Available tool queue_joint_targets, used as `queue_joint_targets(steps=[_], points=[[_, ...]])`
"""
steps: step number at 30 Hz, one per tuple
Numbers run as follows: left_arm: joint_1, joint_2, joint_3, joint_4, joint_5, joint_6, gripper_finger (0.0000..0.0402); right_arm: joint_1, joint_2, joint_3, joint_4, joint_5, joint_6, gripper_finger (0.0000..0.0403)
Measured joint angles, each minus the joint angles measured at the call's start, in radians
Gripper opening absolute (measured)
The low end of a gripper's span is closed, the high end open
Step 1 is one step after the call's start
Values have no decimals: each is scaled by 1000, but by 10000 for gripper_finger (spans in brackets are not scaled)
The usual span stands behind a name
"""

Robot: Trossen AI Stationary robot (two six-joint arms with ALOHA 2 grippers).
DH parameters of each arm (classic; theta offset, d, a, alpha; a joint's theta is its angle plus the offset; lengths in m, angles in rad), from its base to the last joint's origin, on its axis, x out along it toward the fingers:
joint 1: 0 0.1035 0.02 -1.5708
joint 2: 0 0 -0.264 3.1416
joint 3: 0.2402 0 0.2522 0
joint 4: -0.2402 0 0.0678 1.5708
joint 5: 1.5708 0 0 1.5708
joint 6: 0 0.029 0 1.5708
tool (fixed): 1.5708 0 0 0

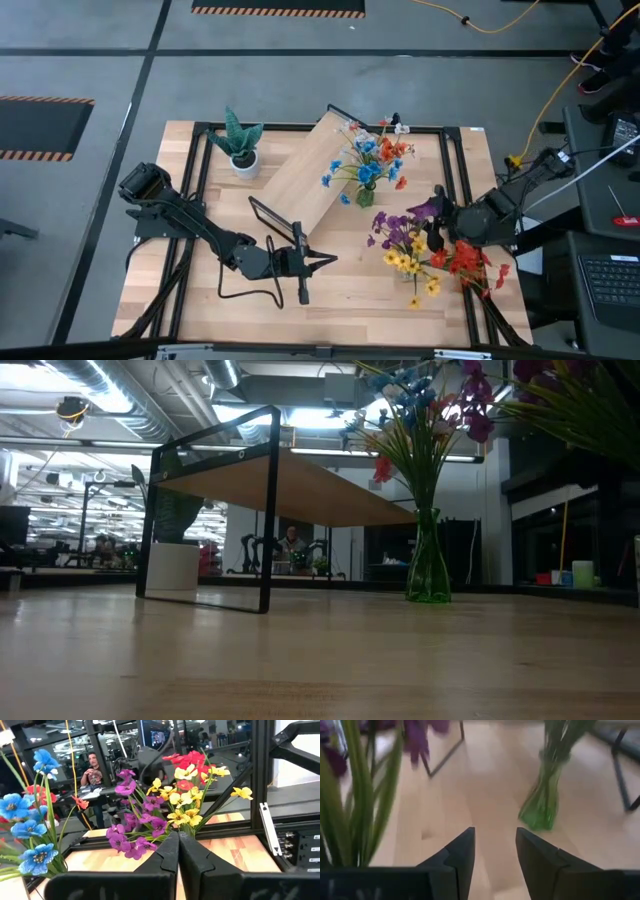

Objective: Pick and place flowers into a vace then onto a shelf
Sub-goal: Put the green vase on the shelf

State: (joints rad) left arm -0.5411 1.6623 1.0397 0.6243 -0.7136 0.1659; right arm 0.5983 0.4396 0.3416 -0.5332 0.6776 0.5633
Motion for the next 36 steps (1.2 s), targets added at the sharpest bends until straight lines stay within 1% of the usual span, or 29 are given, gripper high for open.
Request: queue_joint_targets(steps=[3,9,12,17,19,22,25,29,32,34,36], points=[[0,0,0,0,0,24,2,-61,-7,0,45,-7,-74,145],[0,0,0,0,0,51,6,-195,-5,-33,52,-107,-76,145],[0,0,0,0,0,78,7,-249,-6,-45,105,-147,-112,145],[0,0,0,0,0,84,6,-342,-6,-48,249,-280,-254,145],[0,0,0,0,0,84,4,-391,-6,-48,278,-314,-265,145],[0,0,0,0,0,84,4,-467,1,-48,280,-321,-254,145],[0,0,0,0,0,83,3,-533,16,-63,328,-392,-256,145],[0,0,0,0,0,83,2,-597,37,-125,497,-517,-308,145],[0,0,0,0,1,83,4,-629,49,-178,594,-541,-367,145],[0,0,0,-1,1,84,5,-644,49,-195,614,-548,-389,145],[0,0,0,-1,1,84,6,-653,49,-212,632,-577,-411,145]])
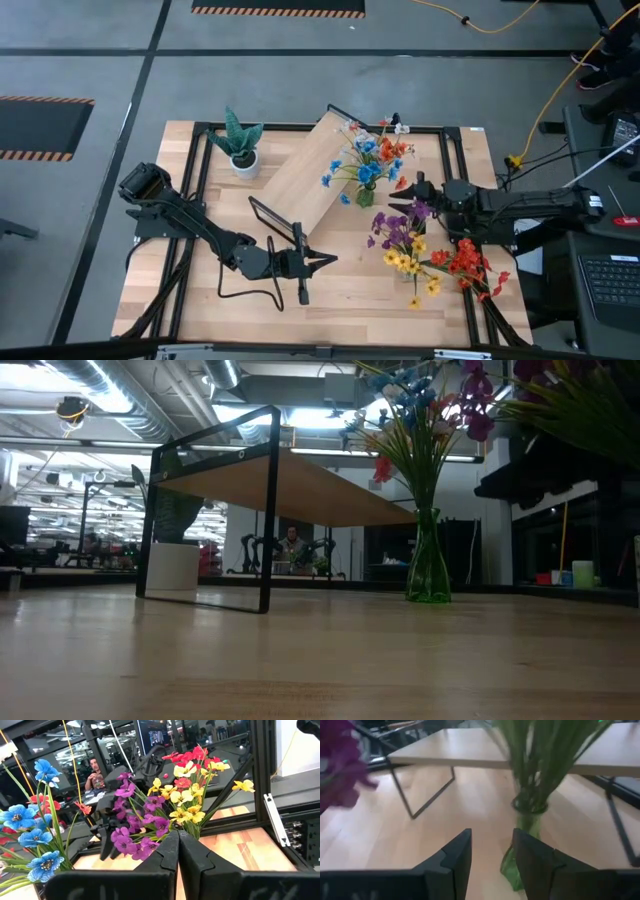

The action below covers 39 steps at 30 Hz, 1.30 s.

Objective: Pick and place flowers into a vace then onto a shelf
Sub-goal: Put the green vase on the shelf

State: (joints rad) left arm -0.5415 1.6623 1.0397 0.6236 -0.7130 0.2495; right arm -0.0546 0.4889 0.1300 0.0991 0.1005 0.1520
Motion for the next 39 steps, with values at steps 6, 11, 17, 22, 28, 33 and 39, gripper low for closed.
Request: queue_joint_targets(steps=[6,11,17,22,28,33,39], points=[[-11,0,0,0,-35,51,2,-4,8,-69,139,-61,-86,145],[-44,0,0,-2,-231,75,3,-4,28,-100,153,-61,-105,145],[-30,-1,0,-141,-227,9,1,-4,63,-105,204,-61,-115,145],[23,-71,-1,-327,-131,-59,1,-4,78,-105,248,-51,-135,145],[93,-256,-110,-387,-33,-133,1,-4,79,-105,249,-37,-189,145],[113,-413,-342,-178,62,-120,2,-4,79,-105,252,-33,-237,145],[120,-554,-530,2,82,-50,1,-4,80,-105,249,-30,-144,145]])
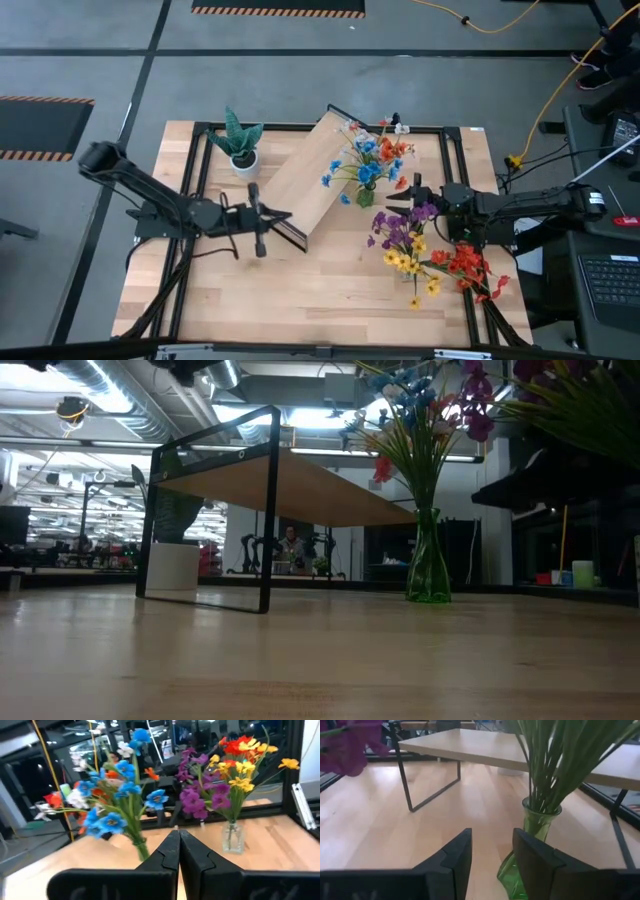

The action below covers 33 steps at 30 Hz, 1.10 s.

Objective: Pick and place flowers into a vace then onto a shelf
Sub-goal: Put the green vase on the shelf

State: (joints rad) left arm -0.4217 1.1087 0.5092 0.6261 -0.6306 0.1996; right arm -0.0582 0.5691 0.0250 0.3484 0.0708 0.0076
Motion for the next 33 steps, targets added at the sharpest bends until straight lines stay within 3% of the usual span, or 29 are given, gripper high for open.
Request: queue_joint_targets(steps=[6,17,23,33], points=[[14,-87,-65,1,-34,31,1,-6,32,0,-2,8,14,161],[72,-73,-77,-2,-24,-33,1,-81,157,1,144,67,9,228],[72,-73,-77,-1,-23,-66,4,-98,246,1,200,64,91,233],[70,-73,-77,-1,-23,-41,5,-97,431,2,428,60,92,233]])
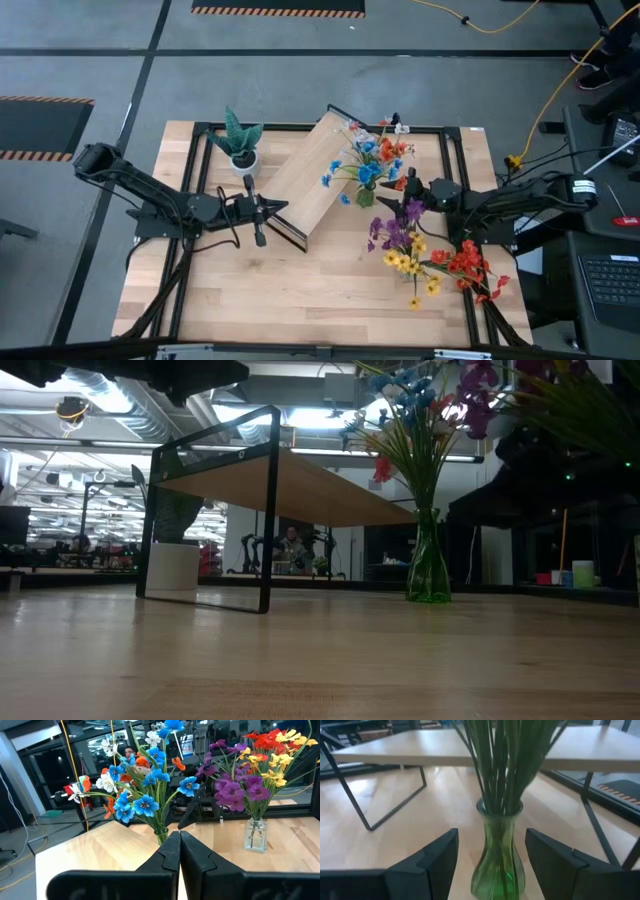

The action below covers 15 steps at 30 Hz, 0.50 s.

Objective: Pick and place flowers into a vace then onto a shelf
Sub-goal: Put the green vase on the shelf

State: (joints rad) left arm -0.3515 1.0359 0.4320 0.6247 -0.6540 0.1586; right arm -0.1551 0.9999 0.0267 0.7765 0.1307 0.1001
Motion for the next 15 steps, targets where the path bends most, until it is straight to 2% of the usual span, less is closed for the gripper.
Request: queue_joint_targets(steps=[8,15], points=[[0,0,0,0,0,20,2,0,164,76,25,35,-28,233],[0,0,0,0,0,49,4,-3,237,126,29,63,-31,233]])
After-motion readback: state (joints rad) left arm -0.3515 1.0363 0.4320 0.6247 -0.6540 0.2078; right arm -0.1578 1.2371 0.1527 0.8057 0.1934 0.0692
